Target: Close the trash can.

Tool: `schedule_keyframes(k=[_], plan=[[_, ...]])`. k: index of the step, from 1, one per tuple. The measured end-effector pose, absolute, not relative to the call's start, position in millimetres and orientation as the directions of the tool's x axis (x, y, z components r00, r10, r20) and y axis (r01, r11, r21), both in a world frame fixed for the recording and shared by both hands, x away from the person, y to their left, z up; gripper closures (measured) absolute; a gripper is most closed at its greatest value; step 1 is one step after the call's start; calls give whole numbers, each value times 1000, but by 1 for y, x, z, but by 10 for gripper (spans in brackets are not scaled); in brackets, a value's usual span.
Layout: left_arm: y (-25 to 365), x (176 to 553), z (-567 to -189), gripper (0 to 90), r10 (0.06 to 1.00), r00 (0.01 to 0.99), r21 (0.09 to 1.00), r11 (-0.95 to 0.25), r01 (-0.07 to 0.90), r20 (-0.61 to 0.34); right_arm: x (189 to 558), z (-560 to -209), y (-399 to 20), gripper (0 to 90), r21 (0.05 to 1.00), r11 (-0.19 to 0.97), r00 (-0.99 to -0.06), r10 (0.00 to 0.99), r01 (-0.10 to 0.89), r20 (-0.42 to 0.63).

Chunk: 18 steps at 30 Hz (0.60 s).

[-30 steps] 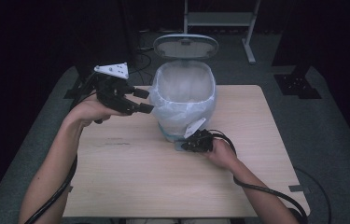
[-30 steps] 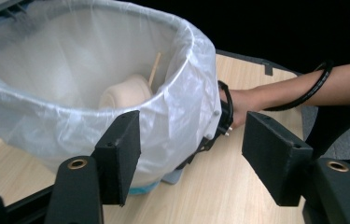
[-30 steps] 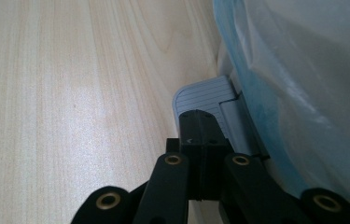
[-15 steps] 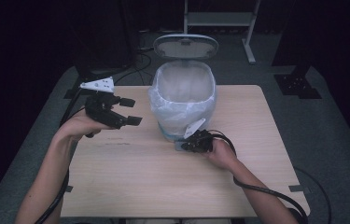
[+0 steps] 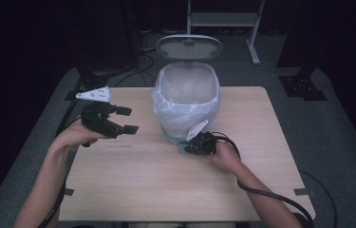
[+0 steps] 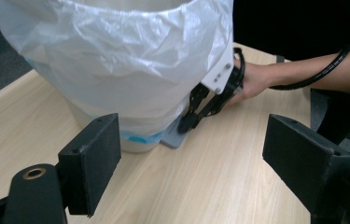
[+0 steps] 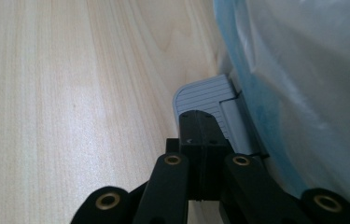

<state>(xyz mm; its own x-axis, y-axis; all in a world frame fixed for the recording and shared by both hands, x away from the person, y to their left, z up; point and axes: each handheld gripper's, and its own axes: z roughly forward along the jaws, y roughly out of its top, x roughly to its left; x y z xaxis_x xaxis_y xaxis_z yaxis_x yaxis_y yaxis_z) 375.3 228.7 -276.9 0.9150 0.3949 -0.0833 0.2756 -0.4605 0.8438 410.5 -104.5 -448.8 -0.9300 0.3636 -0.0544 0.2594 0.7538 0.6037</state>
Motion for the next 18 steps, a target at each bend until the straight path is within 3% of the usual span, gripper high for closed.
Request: schedule_keyframes(k=[1, 5, 11, 18], plan=[[229, 375, -278, 186, 393, 916, 844, -462, 274, -82, 412, -449, -106, 770, 641, 744, -947, 310, 190, -80], [231, 373, -283, 186, 397, 914, 846, -454, 278, -88, 397, -441, -122, 733, 721, 676, -946, 312, 154, -90], [238, 366, -296, 185, 409, 908, 856, -434, 282, -92, 385, -439, -163, 638, 739, 640, -934, 354, 209, -42], [242, 358, -314, 185, 424, 901, 854, -432, 289, -90, 375, -439, -222, 508, 744, 587, -878, 478, 318, -2]])
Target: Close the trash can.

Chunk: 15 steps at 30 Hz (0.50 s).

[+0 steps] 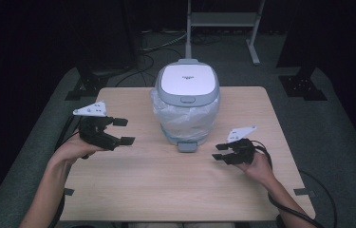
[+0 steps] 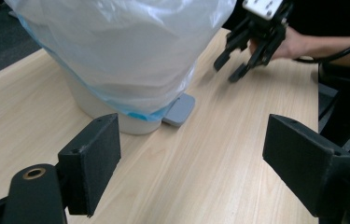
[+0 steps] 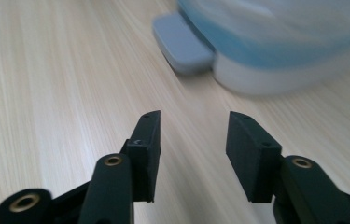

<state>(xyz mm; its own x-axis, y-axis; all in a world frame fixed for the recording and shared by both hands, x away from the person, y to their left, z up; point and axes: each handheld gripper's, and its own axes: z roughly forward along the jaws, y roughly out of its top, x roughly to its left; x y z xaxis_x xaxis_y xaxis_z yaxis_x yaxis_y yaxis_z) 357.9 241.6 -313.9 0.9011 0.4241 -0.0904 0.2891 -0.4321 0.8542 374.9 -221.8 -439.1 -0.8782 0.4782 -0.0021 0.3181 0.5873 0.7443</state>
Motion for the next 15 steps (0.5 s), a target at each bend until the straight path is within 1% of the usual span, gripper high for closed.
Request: schedule_keyframes(k=[8, 15], plan=[[249, 343, -333, 185, 441, 894, 860, -424, 283, -78, 358, -440, -278, 426, 744, 528, -809, 587, 410, 29], [258, 331, -350, 185, 454, 886, 859, -412, 304, -95, 333, -445, -317, 366, 752, 462, -745, 664, 471, 58]])
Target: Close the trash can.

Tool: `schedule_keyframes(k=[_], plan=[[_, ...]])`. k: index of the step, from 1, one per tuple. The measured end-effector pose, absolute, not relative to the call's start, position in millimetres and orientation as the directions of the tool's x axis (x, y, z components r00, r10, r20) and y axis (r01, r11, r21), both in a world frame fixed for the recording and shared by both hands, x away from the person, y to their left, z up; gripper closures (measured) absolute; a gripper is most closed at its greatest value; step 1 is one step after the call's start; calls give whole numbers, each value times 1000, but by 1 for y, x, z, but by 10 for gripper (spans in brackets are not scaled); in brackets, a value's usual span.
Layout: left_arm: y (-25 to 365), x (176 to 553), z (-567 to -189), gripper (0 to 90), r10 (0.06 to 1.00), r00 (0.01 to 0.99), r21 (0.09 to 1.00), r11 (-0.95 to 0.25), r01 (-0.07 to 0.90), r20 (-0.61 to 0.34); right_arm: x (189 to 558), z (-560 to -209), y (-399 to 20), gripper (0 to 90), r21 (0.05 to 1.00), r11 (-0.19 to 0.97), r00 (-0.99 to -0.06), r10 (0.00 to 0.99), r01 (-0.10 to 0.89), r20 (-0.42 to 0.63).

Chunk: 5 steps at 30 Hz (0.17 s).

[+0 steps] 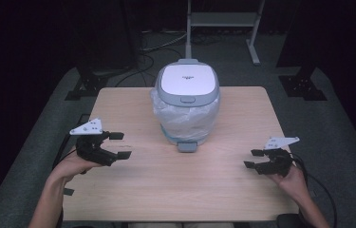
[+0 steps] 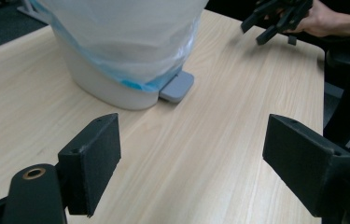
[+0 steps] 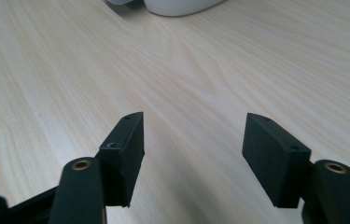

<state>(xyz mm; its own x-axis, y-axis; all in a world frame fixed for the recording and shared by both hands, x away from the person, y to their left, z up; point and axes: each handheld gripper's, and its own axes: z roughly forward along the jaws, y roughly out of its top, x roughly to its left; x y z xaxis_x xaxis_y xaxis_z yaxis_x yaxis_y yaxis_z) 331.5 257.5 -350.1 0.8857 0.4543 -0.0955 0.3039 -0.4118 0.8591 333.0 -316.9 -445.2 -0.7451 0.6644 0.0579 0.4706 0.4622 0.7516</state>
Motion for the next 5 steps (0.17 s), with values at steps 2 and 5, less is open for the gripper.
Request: schedule_keyframes(k=[2, 5], plan=[[259, 328, -352, 185, 455, 885, 863, -404, 303, -97, 326, -446, -324, 348, 757, 443, -730, 681, 479, 63], [263, 324, -355, 185, 453, 886, 871, -393, 295, -95, 318, -446, -332, 333, 765, 420, -713, 697, 488, 72]])
